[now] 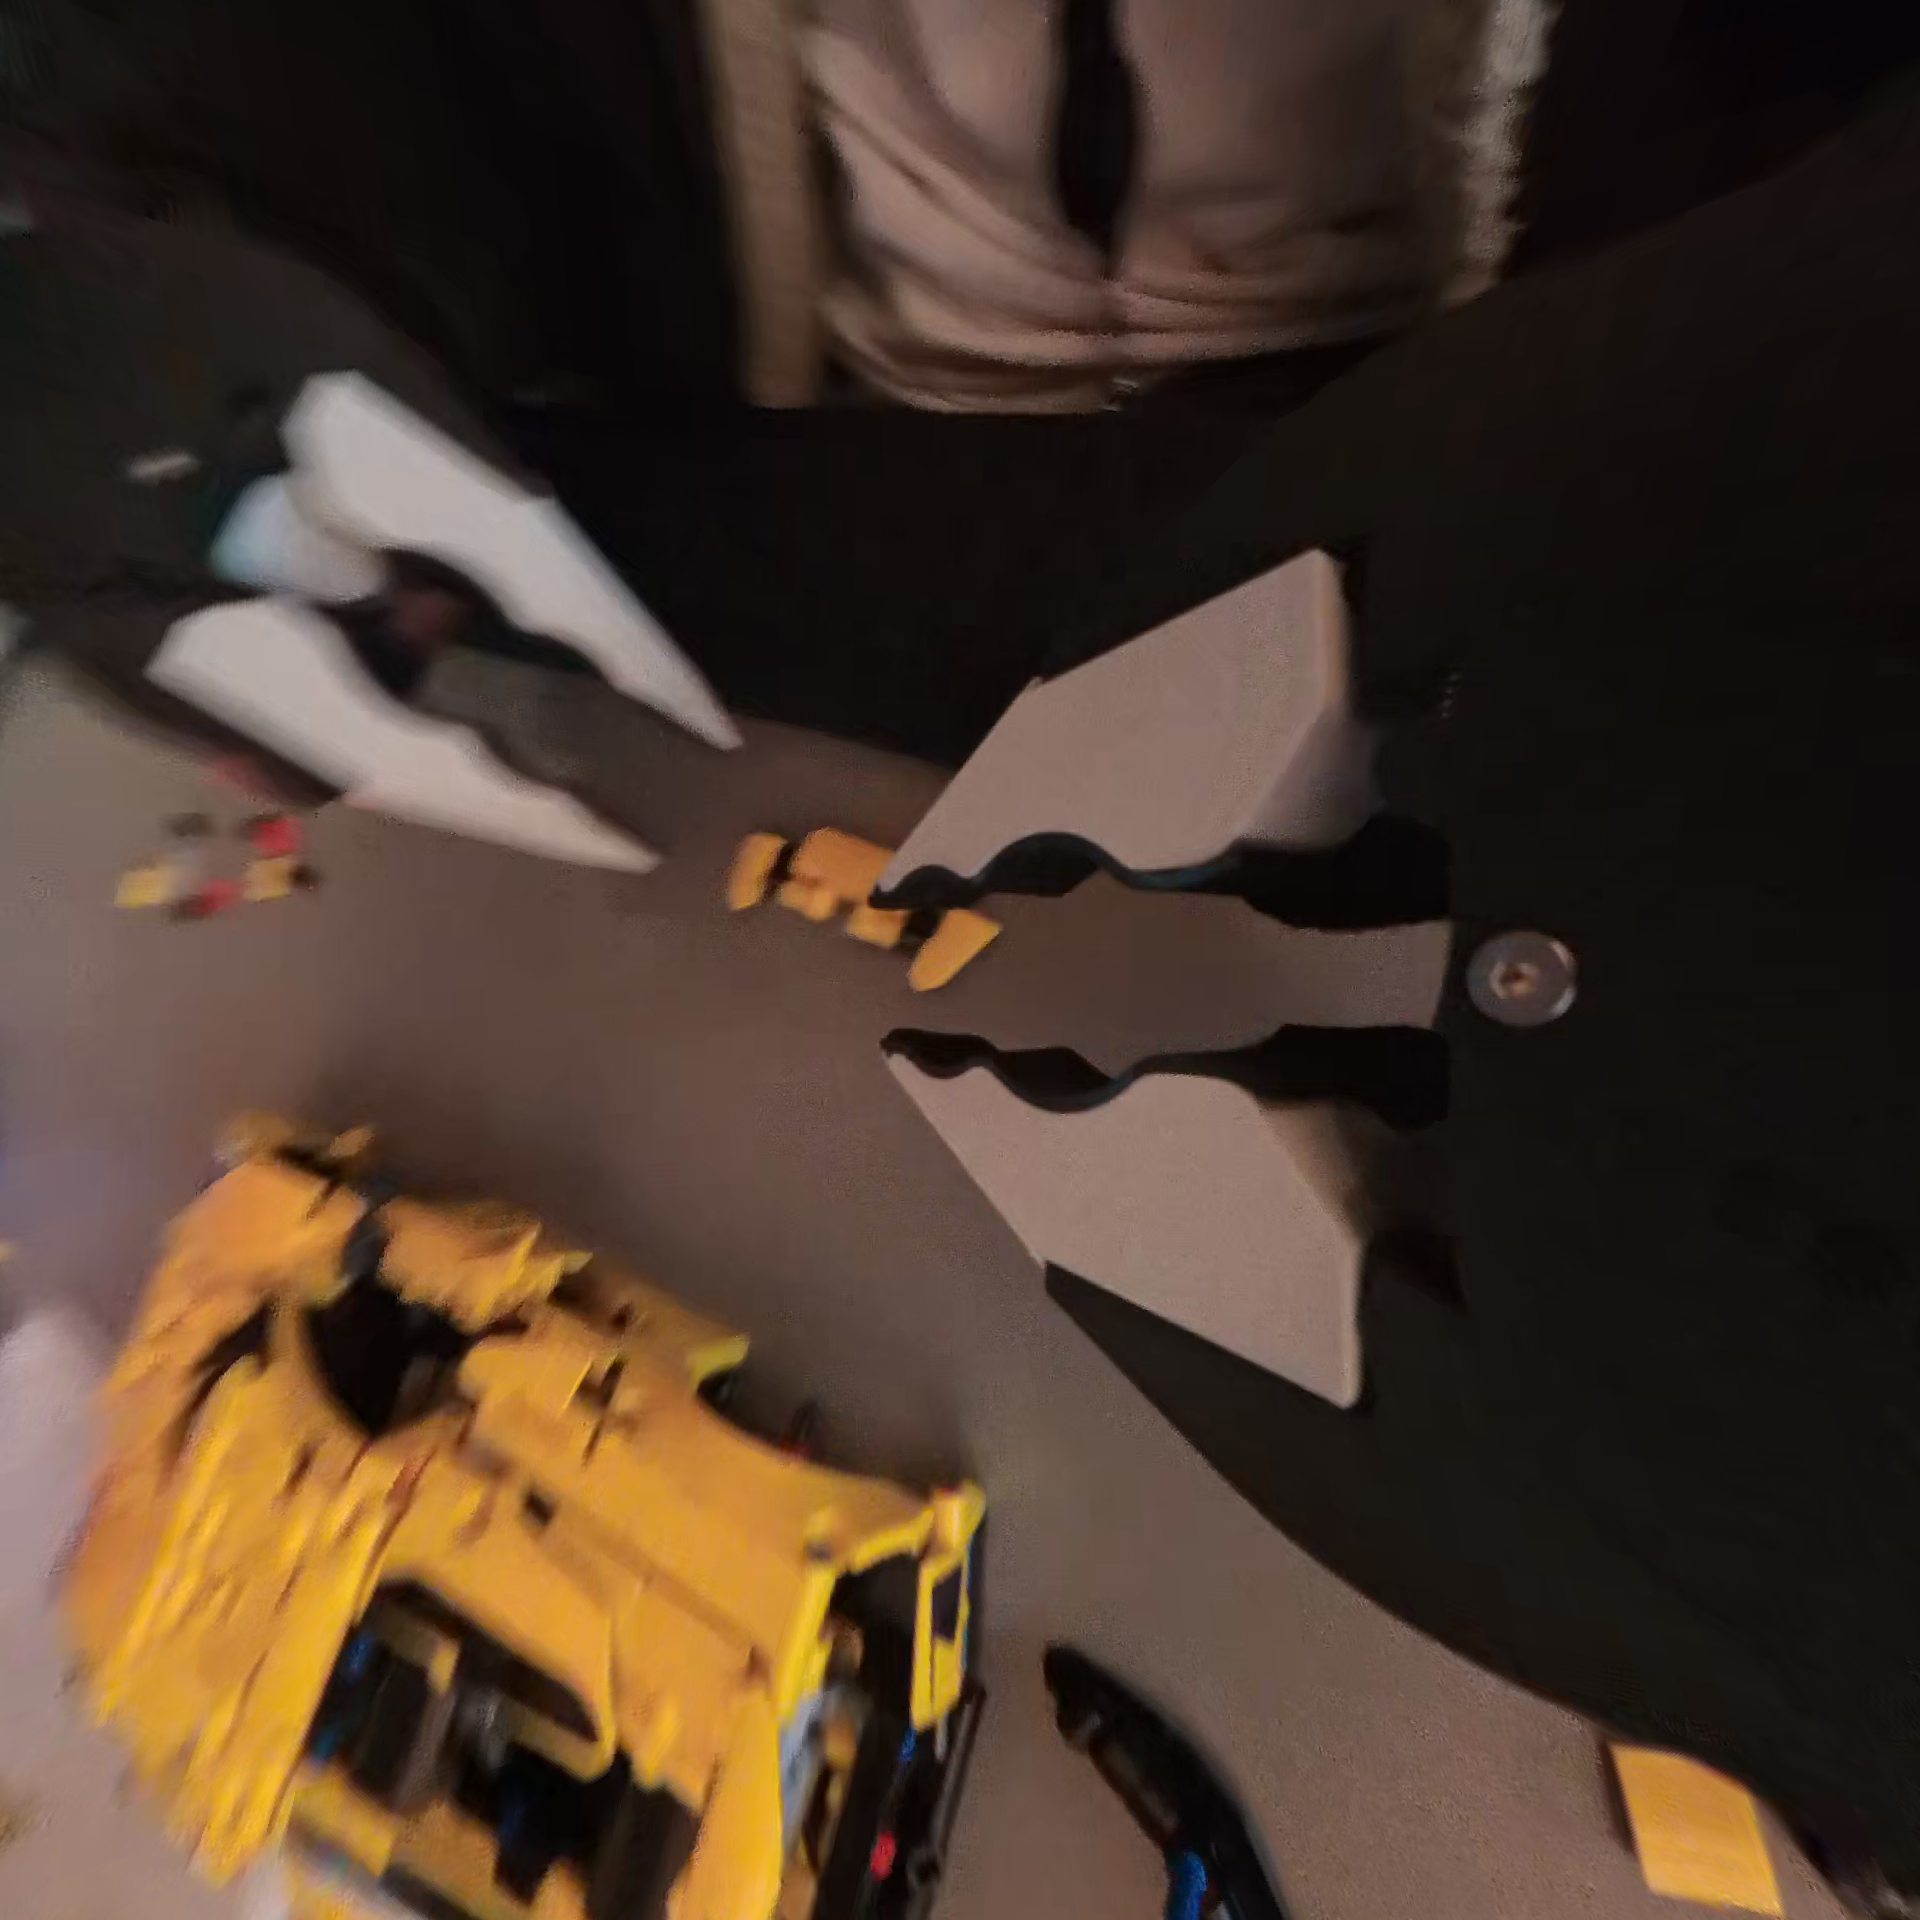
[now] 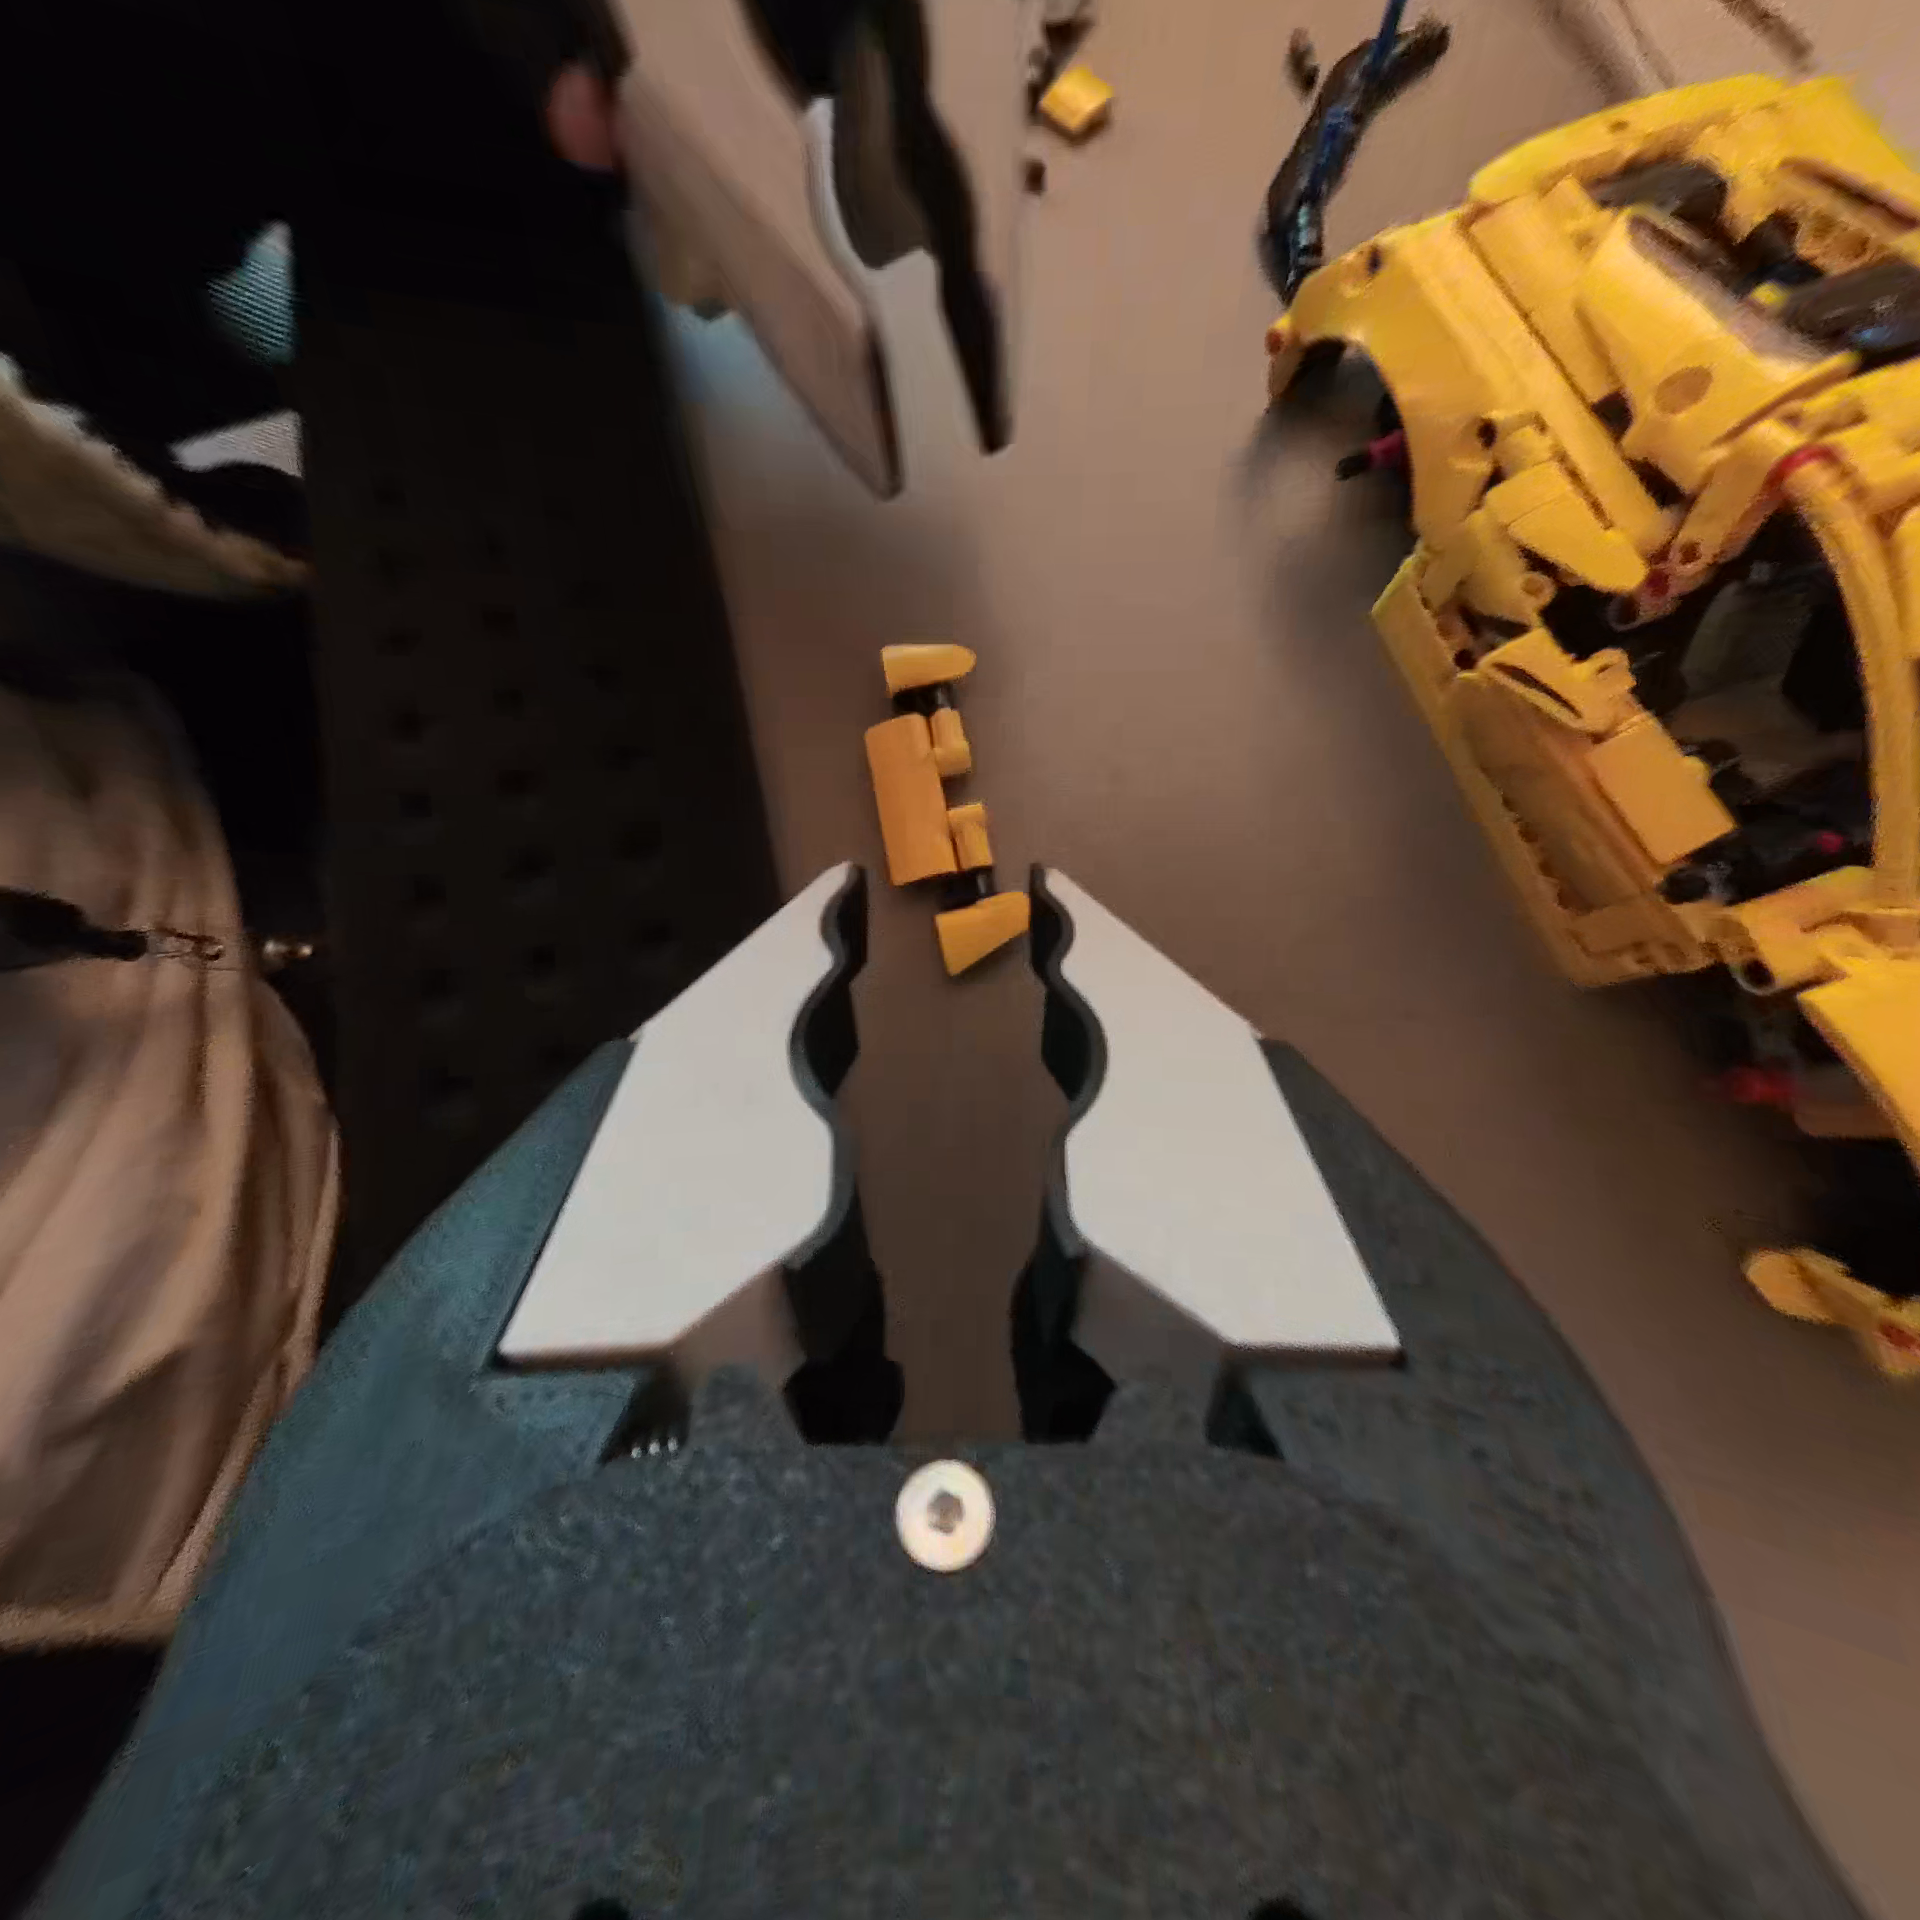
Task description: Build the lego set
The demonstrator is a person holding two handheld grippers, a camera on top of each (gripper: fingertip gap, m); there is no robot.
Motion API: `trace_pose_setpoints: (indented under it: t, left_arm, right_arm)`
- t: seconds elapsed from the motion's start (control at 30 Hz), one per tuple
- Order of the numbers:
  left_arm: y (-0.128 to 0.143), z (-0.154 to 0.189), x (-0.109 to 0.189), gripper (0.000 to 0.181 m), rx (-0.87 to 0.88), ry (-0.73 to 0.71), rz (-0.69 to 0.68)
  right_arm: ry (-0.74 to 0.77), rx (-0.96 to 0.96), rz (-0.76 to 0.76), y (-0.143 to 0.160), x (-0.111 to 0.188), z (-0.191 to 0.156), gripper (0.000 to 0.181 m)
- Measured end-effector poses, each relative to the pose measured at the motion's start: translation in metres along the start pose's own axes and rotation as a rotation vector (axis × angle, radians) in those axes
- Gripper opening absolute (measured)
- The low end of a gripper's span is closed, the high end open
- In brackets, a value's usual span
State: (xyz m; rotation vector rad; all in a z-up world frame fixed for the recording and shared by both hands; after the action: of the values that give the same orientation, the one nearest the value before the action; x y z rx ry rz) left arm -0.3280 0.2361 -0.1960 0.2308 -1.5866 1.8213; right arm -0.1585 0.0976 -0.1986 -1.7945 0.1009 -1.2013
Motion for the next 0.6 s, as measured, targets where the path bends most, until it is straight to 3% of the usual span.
trace_pose_setpoints:
  t: [0.1, 0.27, 0.47, 0.6]
  left_arm:
    - [0.002, 0.026, -0.011, 0.0, -0.138, 0.123, -0.123]
    - [0.012, 0.024, -0.04, 0.0, -0.185, 0.078, -0.278]
    - [-0.008, 0.0, -0.063, 0.001, -0.226, -0.097, -0.216]
    - [-0.016, -0.006, -0.062, 0.002, -0.2, -0.12, -0.149]
  right_arm:
    - [-0.146, -0.032, -0.065, 0.009, -0.012, 0.02, 0.043]
    - [-0.278, -0.065, -0.077, 0.013, -0.025, 0.02, 0.042]
    - [-0.34, -0.118, -0.028, 0.016, -0.021, 0.002, 0.04]
    - [-0.269, -0.122, 0.001, 0.02, -0.009, 0.004, 0.04]
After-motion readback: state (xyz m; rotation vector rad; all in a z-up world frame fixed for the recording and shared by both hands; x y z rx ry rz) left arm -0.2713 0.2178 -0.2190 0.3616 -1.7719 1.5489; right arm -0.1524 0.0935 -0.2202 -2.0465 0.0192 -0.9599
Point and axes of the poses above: each gripper's, where its closed fingertips meet, x back along the fingers, y out of its underside, z = x × y across the jaws, the point moved 10 cm from there along x, back along the fingers, and after that the axes turned 1 degree about z, right-handed, at the moved point
